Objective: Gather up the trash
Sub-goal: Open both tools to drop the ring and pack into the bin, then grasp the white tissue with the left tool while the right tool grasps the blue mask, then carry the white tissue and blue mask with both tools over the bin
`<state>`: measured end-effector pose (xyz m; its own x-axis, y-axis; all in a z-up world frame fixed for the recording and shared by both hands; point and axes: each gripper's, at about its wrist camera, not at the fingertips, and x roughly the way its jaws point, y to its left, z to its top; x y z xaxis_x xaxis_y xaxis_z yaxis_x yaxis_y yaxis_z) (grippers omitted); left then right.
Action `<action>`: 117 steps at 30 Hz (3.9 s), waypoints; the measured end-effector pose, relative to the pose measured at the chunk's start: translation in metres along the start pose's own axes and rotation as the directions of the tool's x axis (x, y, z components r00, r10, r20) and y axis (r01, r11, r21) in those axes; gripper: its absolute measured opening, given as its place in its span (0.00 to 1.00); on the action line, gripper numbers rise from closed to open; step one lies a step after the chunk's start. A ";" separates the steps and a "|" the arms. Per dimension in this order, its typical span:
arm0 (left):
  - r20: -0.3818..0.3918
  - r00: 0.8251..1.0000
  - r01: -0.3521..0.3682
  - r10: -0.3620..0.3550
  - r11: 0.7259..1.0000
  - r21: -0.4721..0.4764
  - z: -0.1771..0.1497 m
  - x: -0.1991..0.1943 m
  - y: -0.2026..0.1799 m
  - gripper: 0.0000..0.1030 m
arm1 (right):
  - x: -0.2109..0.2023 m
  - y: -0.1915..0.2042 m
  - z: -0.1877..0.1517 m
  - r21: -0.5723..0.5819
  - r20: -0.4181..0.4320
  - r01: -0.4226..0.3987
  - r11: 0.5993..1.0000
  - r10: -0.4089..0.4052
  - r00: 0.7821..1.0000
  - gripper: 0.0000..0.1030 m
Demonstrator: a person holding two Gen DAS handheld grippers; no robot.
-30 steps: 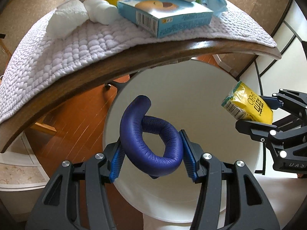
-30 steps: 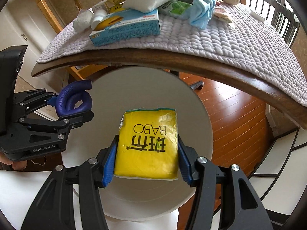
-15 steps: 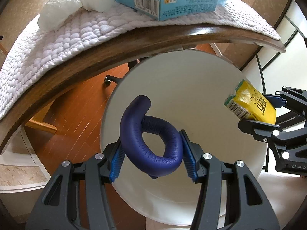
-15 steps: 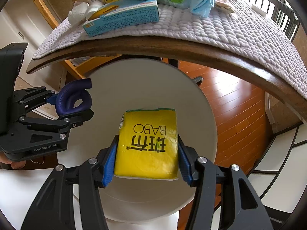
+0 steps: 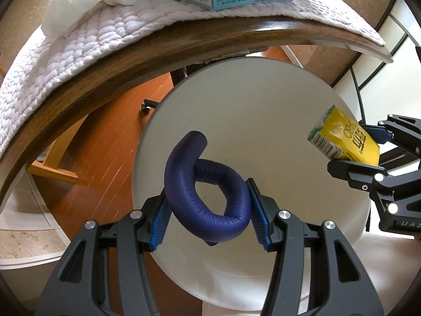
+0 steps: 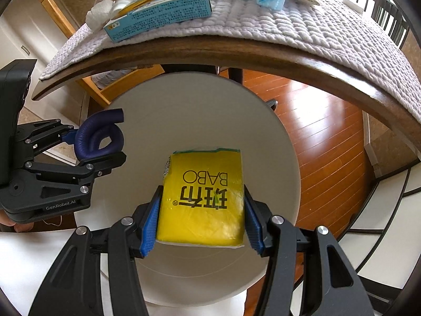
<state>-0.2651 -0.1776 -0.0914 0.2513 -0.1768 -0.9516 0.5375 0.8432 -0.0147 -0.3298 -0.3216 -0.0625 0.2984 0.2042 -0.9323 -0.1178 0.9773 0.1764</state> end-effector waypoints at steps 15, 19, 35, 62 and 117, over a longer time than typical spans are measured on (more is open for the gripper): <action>-0.003 1.000 0.008 -0.008 1.000 0.011 0.000 0.005 -0.004 0.69 | 0.001 -0.004 0.000 0.026 -0.001 -0.001 1.000 0.001 1.000 0.67; 0.023 1.000 -0.003 0.003 1.000 0.020 0.000 -0.001 -0.004 0.78 | -0.007 -0.007 0.003 0.038 0.028 0.007 0.999 -0.008 1.000 0.77; 0.405 0.907 -0.078 0.117 0.991 -0.111 0.020 -0.107 0.036 0.99 | -0.111 -0.032 0.052 0.088 0.378 0.132 0.987 -0.156 0.912 0.96; 0.366 0.931 0.123 0.002 0.940 -0.319 0.087 -0.052 0.128 0.99 | -0.046 -0.076 0.143 0.226 0.311 -0.135 0.965 0.060 0.949 0.57; 0.386 0.922 0.095 0.023 0.954 -0.284 0.053 -0.112 0.108 0.53 | -0.104 -0.038 0.101 0.060 0.361 -0.028 0.998 0.004 0.933 0.24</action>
<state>-0.1924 -0.0940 0.0300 0.5548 -0.3396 -0.7595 0.3080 0.9319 -0.1917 -0.2611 -0.3743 0.0592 0.6198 0.2152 -0.7547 -0.0689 0.9729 0.2208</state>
